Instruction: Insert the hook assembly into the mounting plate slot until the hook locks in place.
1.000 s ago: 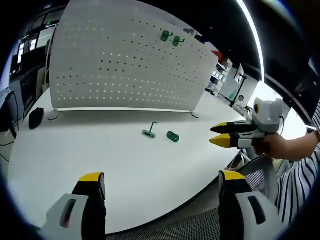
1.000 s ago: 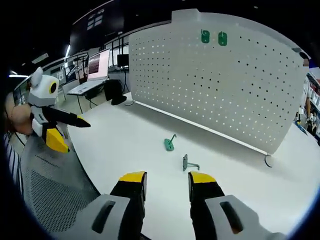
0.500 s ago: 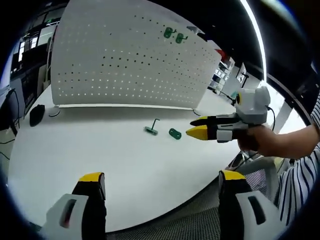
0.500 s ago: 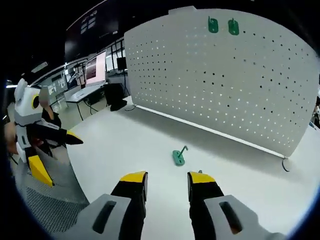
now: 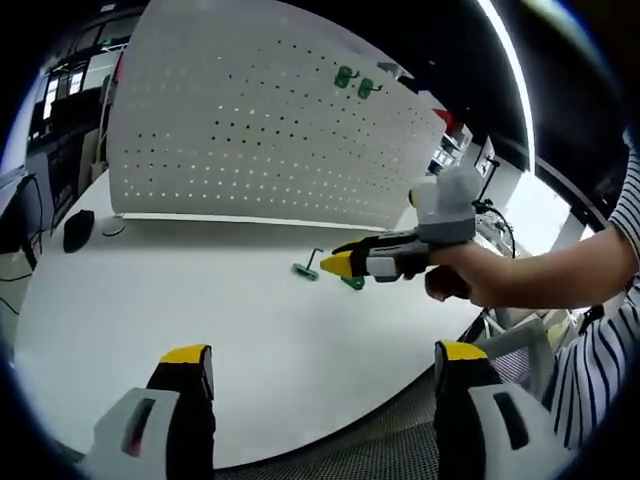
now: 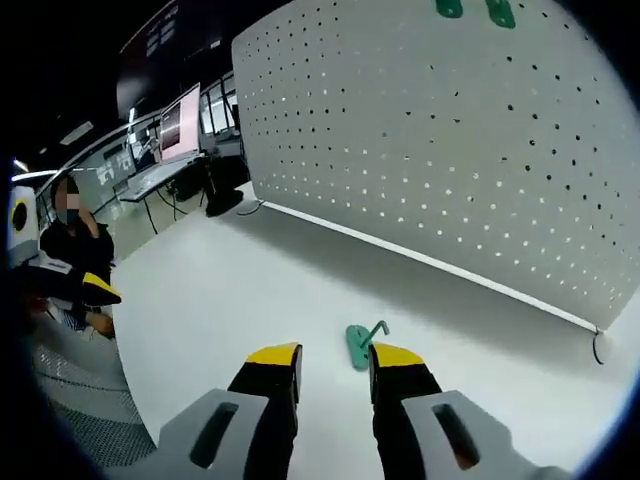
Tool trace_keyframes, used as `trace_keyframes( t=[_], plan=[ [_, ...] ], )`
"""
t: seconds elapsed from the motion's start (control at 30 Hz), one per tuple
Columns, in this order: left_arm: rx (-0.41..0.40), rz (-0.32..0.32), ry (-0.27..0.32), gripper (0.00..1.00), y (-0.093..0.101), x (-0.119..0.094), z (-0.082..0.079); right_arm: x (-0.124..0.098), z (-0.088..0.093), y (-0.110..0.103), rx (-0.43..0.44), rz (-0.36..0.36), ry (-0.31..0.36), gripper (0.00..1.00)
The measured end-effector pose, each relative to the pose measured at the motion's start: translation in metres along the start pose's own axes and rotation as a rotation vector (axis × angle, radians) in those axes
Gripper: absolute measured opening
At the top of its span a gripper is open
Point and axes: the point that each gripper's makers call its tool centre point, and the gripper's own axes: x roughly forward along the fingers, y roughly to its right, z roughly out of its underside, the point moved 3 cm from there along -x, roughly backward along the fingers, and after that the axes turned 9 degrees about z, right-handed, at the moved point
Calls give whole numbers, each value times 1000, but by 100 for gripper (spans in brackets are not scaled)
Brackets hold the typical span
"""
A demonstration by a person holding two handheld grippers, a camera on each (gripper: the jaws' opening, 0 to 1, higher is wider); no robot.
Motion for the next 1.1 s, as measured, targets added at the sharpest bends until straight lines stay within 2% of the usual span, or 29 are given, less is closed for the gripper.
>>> trace_keyframes(
  t=[0.3,0.5,0.77,1.03,1.1],
  plan=[
    [-33,7,-3,92,-1,2,1,25,4,12,53,21,-58,23],
    [-44,5,-2,92,-2,2,2,33,2,21,94,38,-60,23],
    [-53,1,-3,91,-3,3,2,49,-16,21,113,40,-50,19],
    [-55,2,-9,90,-3,3,2,70,-27,26,127,68,-82,11],
    [-56,1,-9,90,-4,3,2,73,-28,27,135,72,-100,3]
  ],
)
